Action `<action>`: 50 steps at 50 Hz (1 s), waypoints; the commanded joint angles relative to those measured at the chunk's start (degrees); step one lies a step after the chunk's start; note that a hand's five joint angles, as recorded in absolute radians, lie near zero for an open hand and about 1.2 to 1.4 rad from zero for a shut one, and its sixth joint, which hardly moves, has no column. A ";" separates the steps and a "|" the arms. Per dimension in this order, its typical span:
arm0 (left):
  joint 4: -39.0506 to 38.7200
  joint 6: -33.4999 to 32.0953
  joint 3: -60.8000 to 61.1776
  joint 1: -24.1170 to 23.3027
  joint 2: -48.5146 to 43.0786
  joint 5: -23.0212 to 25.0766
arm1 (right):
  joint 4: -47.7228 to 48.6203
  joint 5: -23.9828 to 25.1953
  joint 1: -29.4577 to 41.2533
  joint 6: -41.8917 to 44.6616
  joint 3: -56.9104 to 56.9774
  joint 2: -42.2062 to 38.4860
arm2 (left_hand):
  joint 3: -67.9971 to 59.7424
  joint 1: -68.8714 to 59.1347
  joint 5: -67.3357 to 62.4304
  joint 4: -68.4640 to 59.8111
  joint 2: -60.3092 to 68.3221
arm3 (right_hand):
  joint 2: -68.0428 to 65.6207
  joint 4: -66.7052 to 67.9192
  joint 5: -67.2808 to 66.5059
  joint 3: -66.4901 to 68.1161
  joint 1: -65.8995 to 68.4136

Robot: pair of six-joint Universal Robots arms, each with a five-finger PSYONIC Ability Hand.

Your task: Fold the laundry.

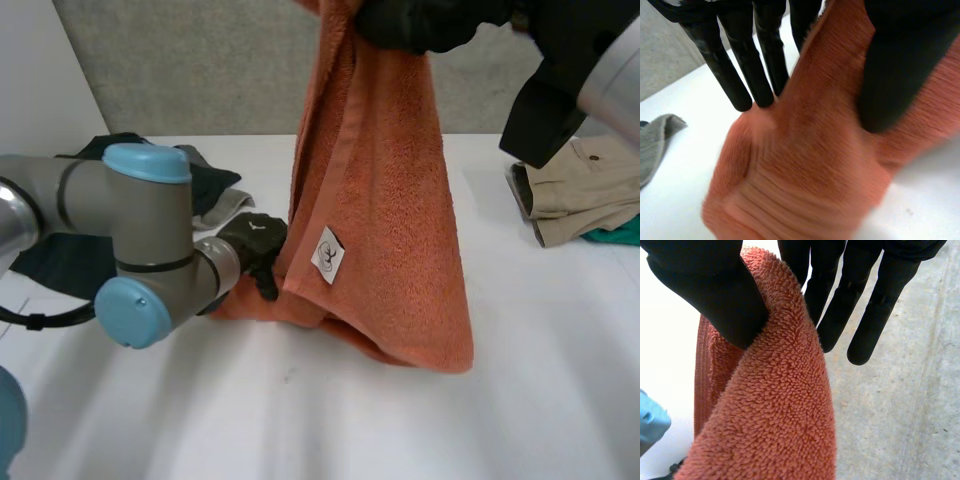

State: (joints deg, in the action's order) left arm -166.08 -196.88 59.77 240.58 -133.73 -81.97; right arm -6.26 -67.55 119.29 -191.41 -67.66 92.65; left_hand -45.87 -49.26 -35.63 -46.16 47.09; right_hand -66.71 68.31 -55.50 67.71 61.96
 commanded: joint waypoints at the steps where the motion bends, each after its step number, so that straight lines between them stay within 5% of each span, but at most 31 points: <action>1: 2.78 -0.08 -5.53 -1.34 -3.46 -2.05 | 1.42 0.67 -5.72 -2.56 -0.54 0.07 | -34.13 -30.74 -34.37 -33.84 32.91 | -13.29 11.69 -14.50 12.29 18.04; 10: 0.24 0.79 -24.16 1.90 0.22 -10.23 | 5.90 -0.56 -13.12 -0.90 1.21 -8.88 | -34.13 -30.74 -34.37 -33.84 32.91 | -13.29 11.69 -14.50 12.29 18.04; 19: -7.06 1.14 -34.11 3.40 7.07 -11.72 | 12.93 -6.80 -16.20 3.59 13.08 -23.39 | -34.13 -30.74 -34.37 -33.84 32.91 | -13.29 11.69 -14.50 12.29 18.04; 35: -11.28 -1.40 0.75 3.67 4.62 -14.01 | 20.59 8.13 -20.33 9.45 -6.67 -33.40 | -33.15 -29.76 -33.39 -32.86 31.93 | -13.29 11.69 -14.50 12.29 18.04; 40: -10.76 -2.19 8.77 2.09 4.09 -12.52 | 15.76 8.23 -20.24 22.99 -11.17 -36.93 | -5.10 -1.71 -5.34 -4.81 3.88 | -12.77 11.17 -13.98 11.76 17.52; 42: -10.14 -2.46 10.70 1.65 4.35 -12.17 | 12.60 7.35 -20.15 28.00 -11.44 -37.28 | 5.16 8.55 4.92 5.45 -6.38 | 1.45 -3.05 0.24 -2.45 3.30; 43: -9.01 -2.89 12.28 1.47 5.05 -11.90 | 9.28 6.13 -20.15 32.37 -11.27 -37.28 | 16.87 20.26 16.63 17.16 -18.09 | 23.85 -25.45 22.64 -24.85 -19.09; 45: -7.60 -3.51 13.52 1.56 6.37 -11.46 | 6.62 4.46 -20.07 35.31 -10.91 -36.93 | 31.38 34.77 31.14 31.67 -32.60 | 45.34 -46.94 44.13 -46.35 -40.59; 50: -4.43 -5.27 14.76 2.96 12.43 -9.71 | 2.66 -0.20 -19.28 37.69 -10.12 -34.39 | 35.87 39.26 35.63 36.16 -37.09 | 56.71 -58.31 55.50 -57.71 -51.96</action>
State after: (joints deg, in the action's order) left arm -174.13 -200.41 73.00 242.37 -127.26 -93.59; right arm 1.72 -62.58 99.11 -158.32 -78.98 55.80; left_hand -13.91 -12.23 -4.23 -13.39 14.00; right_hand -17.51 17.66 -6.36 17.88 17.52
